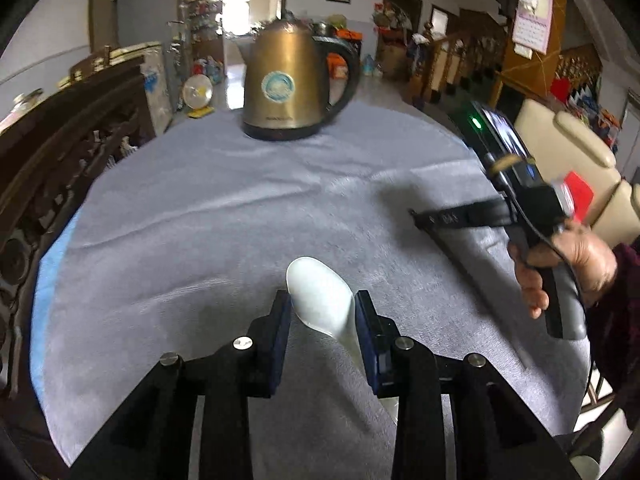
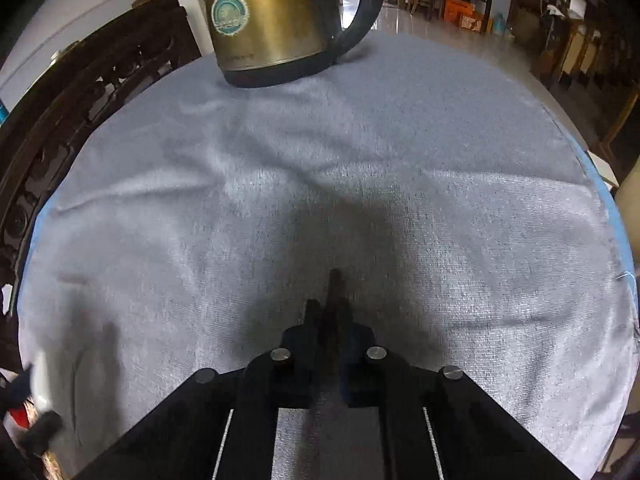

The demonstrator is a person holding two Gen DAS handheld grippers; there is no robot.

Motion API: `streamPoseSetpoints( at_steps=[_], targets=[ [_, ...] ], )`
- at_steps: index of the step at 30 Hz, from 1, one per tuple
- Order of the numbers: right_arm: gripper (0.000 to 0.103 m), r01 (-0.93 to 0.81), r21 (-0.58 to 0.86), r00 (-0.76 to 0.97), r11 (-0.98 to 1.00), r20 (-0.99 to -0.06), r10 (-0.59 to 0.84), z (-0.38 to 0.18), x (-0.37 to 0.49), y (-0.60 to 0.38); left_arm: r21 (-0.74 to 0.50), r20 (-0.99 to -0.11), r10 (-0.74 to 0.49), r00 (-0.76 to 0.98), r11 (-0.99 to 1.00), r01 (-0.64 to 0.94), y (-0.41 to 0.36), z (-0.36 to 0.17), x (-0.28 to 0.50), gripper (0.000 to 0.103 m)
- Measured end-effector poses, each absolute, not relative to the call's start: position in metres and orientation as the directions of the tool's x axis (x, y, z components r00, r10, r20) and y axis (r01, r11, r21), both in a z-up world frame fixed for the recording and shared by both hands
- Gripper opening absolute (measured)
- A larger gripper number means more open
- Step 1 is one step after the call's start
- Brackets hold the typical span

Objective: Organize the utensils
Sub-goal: 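Grasp the last dark chopstick with the right gripper while the left holds the spoon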

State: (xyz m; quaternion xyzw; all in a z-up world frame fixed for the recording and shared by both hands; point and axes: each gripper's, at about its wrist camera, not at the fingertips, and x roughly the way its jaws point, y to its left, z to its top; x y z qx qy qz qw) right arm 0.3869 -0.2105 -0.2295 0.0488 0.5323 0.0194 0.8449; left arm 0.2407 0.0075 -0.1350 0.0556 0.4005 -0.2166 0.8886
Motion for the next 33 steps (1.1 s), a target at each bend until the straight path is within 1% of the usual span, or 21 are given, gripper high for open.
streamPoseSetpoints(
  at_steps=[5, 7, 9, 13, 18, 24, 27, 33],
  targets=[
    [0.006, 0.102, 0.185, 0.499, 0.977, -0.860, 0.110, -0.218, 0.346, -0.244, -0.096, -0.708, -0.328, 0.625, 0.922, 0.375, 0.027, -0.124, 0.219, 0.034],
    [0.006, 0.131, 0.229, 0.551, 0.965, -0.826, 0.121, -0.207, 0.327, -0.261, -0.111, -0.701, -0.324, 0.635, 0.930, 0.351, 0.034, -0.121, 0.211, 0.034],
    [0.006, 0.163, 0.245, 0.617, 0.956, -0.781, 0.096, -0.188, 0.297, -0.276, -0.127, -0.694, -0.320, 0.646, 0.936, 0.328, 0.040, -0.118, 0.201, 0.034],
    [0.006, 0.188, 0.296, 0.722, 0.937, -0.688, 0.072, -0.150, 0.242, -0.293, -0.117, -0.674, -0.284, 0.682, 0.953, 0.280, 0.050, -0.111, 0.175, 0.034],
    [0.006, 0.184, 0.344, 0.831, 0.921, -0.554, 0.041, -0.111, 0.174, -0.293, -0.116, -0.640, -0.254, 0.725, 0.965, 0.236, 0.055, -0.098, 0.144, 0.034],
    [0.006, 0.159, 0.401, 0.908, 0.902, -0.417, 0.026, -0.082, 0.108, -0.283, -0.067, -0.584, -0.210, 0.784, 0.975, 0.211, 0.054, -0.072, 0.106, 0.034],
    [0.006, 0.144, 0.410, 0.932, 0.901, -0.363, 0.016, -0.070, 0.084, -0.273, -0.041, -0.570, -0.194, 0.798, 0.977, 0.208, 0.050, -0.061, 0.096, 0.034],
    [0.006, 0.121, 0.390, 0.952, 0.913, -0.307, 0.005, -0.047, 0.047, -0.262, 0.012, -0.544, -0.167, 0.822, 0.978, 0.206, 0.037, -0.043, 0.073, 0.034]
  ],
)
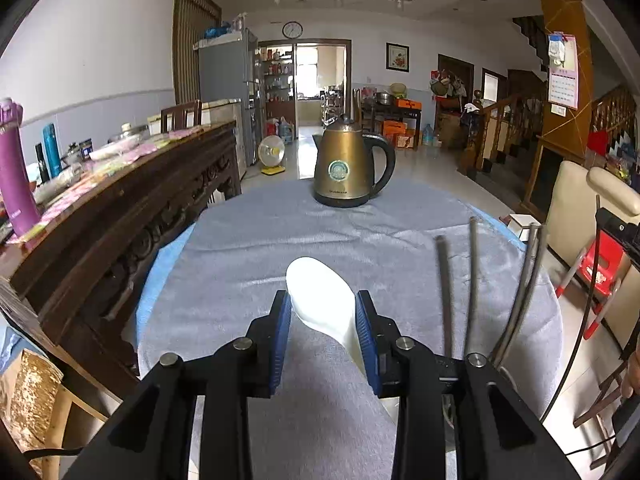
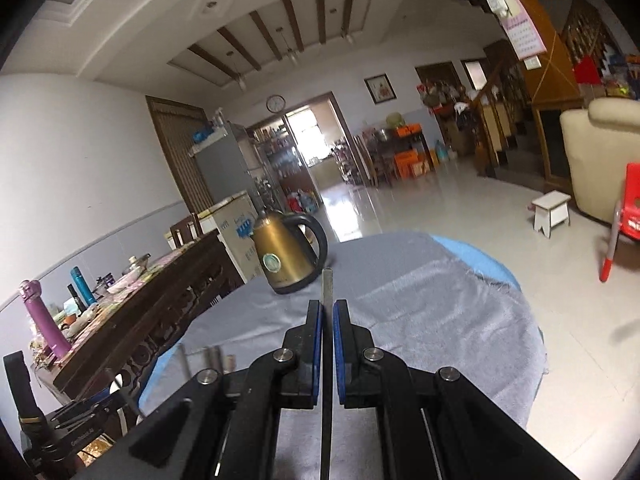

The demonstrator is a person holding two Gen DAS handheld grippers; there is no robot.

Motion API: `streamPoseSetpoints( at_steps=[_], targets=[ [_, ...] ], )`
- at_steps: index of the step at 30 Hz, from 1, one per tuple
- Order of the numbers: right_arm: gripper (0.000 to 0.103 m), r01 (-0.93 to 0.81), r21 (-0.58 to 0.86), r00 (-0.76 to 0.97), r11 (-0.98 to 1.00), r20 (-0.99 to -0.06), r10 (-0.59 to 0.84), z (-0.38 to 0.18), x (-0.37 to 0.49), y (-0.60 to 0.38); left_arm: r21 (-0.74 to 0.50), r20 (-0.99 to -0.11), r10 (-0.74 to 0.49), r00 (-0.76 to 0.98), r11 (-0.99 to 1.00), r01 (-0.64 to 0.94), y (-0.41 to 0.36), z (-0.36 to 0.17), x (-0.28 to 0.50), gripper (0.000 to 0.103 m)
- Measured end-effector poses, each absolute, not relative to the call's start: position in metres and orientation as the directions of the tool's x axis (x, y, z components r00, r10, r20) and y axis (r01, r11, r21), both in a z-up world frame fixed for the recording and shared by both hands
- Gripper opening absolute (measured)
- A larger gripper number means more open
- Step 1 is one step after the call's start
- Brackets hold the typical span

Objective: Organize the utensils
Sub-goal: 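Grasp the last dark chopstick with the right gripper while the left holds the spoon, then carry the spoon and chopstick over the black holder and lower both in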

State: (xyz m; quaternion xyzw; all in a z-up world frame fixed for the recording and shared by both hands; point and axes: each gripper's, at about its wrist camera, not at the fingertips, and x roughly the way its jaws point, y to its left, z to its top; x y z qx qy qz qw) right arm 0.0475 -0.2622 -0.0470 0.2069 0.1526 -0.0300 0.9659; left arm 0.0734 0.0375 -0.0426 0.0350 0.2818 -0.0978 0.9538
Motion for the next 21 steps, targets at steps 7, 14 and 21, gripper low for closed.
streamPoseSetpoints(
  at_steps=[7, 14, 21],
  targets=[
    [0.006, 0.080, 0.379, 0.969, 0.922, -0.246, 0.017, -0.026, 0.020, -0.248, 0.032, -0.526, -0.150, 0.837, 0.980, 0.195, 0.036, -0.028, 0.062, 0.034],
    [0.006, 0.022, 0.380, 0.979, 0.925, -0.196, 0.057, -0.011, 0.014, -0.233, 0.032, -0.518, -0.136, 0.844, 0.984, 0.178, 0.037, -0.025, 0.061, 0.034],
    [0.006, -0.023, 0.392, 0.982, 0.920, -0.162, 0.093, -0.009, 0.008, -0.217, 0.032, -0.526, -0.138, 0.839, 0.983, 0.181, 0.034, -0.026, 0.060, 0.034]
  ],
)
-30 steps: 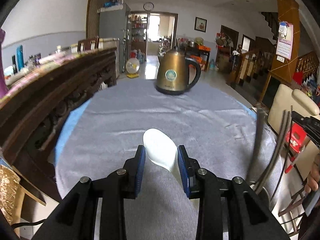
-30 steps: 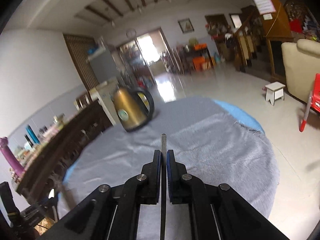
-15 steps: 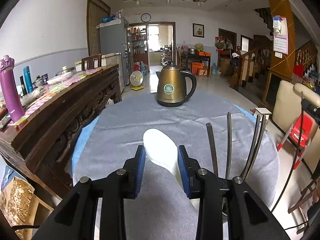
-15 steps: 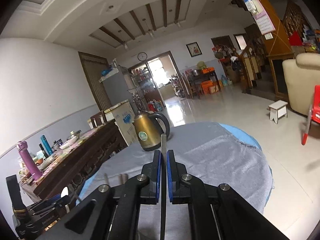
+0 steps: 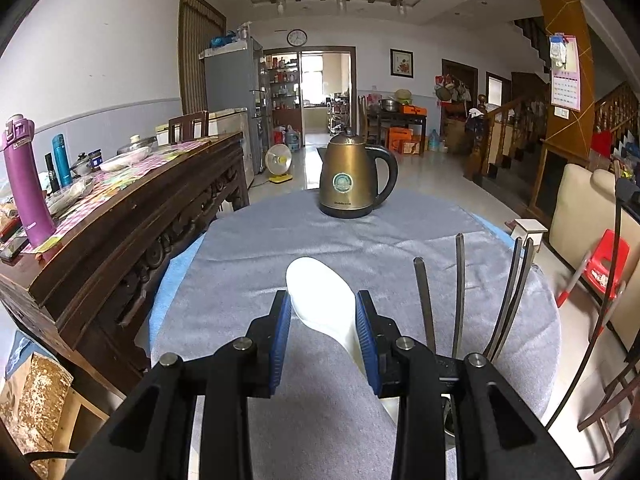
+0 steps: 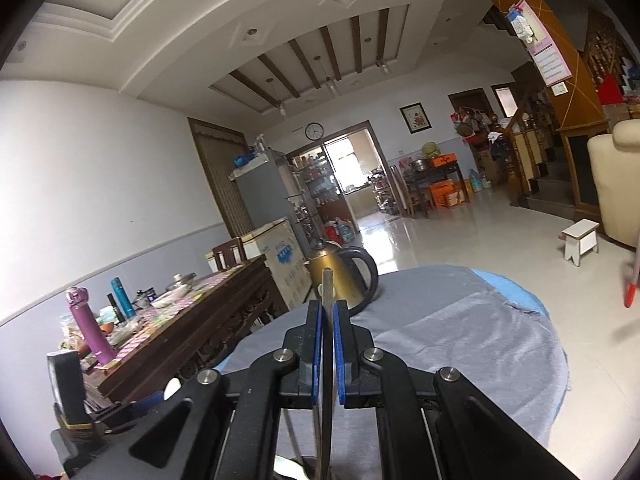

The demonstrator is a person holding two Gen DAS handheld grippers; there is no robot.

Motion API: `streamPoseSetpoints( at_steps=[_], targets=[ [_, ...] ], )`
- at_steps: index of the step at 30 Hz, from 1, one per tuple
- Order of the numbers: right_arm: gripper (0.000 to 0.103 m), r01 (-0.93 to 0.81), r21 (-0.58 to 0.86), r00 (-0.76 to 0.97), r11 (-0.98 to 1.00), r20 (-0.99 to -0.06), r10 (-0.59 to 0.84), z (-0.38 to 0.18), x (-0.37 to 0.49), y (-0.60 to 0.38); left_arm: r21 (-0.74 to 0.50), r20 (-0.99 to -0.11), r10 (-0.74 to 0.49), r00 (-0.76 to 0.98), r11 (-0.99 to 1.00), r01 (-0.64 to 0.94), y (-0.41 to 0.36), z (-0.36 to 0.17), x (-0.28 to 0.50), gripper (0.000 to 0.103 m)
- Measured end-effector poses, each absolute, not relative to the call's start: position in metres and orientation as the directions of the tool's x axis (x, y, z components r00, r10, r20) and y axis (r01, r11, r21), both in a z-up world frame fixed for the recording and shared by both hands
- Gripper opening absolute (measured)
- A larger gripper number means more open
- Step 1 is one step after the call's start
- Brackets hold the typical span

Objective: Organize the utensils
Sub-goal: 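Carry the spoon and chopstick over the black holder and lower both in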

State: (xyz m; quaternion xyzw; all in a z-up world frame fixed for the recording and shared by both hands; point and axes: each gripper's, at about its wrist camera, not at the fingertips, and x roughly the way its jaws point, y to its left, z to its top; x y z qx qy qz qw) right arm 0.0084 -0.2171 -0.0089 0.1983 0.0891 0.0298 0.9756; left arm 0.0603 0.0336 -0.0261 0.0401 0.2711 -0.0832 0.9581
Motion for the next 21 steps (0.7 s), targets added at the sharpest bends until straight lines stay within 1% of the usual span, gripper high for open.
streamPoseSetpoints(
  at_steps=[6, 8, 14, 21],
  targets=[
    [0.006, -0.030, 0.412, 0.987, 0.911, -0.133, 0.093, -0.011, 0.005, -0.213, -0.002, -0.532, -0.162, 0.831, 0.982, 0.190, 0.033, -0.027, 0.059, 0.034],
    [0.006, -0.026, 0.408, 0.989, 0.912, -0.125, 0.084, -0.012, 0.003, -0.210, -0.031, -0.531, -0.183, 0.827, 0.980, 0.197, 0.034, -0.028, 0.059, 0.034],
    [0.006, -0.015, 0.395, 0.994, 0.919, -0.096, 0.057, -0.015, -0.003, -0.204, -0.090, -0.507, -0.214, 0.835, 0.976, 0.196, 0.035, -0.030, 0.058, 0.034],
    [0.006, -0.014, 0.409, 0.996, 0.912, -0.070, 0.047, -0.015, -0.001, -0.201, -0.058, -0.489, -0.188, 0.852, 0.981, 0.183, 0.022, -0.036, 0.057, 0.034]
  ],
)
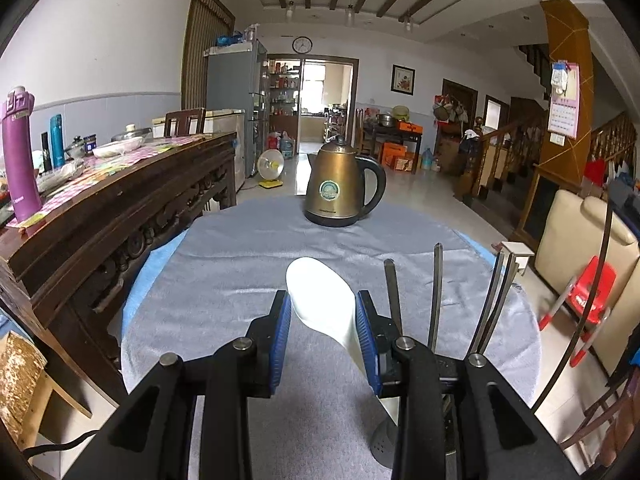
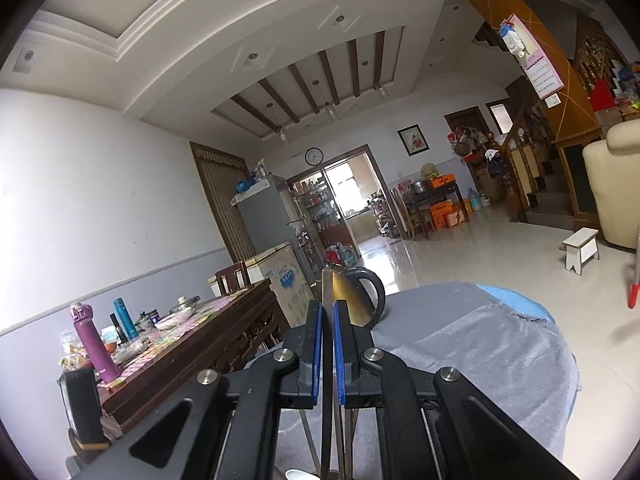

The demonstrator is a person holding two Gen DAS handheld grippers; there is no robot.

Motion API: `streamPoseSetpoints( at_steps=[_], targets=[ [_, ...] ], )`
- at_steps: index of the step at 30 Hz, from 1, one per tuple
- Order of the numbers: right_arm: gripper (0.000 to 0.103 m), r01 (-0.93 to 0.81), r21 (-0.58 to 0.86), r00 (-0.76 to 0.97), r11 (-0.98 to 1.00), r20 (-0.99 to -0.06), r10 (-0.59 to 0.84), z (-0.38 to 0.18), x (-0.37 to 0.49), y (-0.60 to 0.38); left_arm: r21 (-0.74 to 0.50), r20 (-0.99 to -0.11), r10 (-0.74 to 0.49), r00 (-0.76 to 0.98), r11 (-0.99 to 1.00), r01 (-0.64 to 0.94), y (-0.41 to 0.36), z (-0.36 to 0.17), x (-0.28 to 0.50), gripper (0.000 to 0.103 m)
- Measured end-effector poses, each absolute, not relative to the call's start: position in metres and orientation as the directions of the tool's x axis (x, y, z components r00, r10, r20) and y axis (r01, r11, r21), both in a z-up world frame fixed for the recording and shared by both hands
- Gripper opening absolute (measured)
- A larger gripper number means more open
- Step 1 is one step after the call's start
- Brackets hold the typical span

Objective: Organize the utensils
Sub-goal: 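Carry the spoon and chopstick over the black holder and lower both in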

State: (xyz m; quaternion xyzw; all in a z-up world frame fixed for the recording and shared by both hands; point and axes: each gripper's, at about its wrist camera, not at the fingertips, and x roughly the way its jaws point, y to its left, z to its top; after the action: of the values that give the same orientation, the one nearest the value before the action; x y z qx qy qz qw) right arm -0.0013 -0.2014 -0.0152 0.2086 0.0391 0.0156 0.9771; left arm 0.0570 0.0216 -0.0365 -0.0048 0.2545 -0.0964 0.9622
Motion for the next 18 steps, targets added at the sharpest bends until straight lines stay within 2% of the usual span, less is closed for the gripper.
streamPoseSetpoints(
  at_steps=[18],
  targets=[
    [0.007, -0.012, 0.408, 1.000, 0.913, -0.002, 0.014, -0.016, 0.016, -0.197, -0.002, -0.504, -0.152, 0.850, 0.985, 0.175, 0.001, -0.044, 0.058, 0.034]
  ],
)
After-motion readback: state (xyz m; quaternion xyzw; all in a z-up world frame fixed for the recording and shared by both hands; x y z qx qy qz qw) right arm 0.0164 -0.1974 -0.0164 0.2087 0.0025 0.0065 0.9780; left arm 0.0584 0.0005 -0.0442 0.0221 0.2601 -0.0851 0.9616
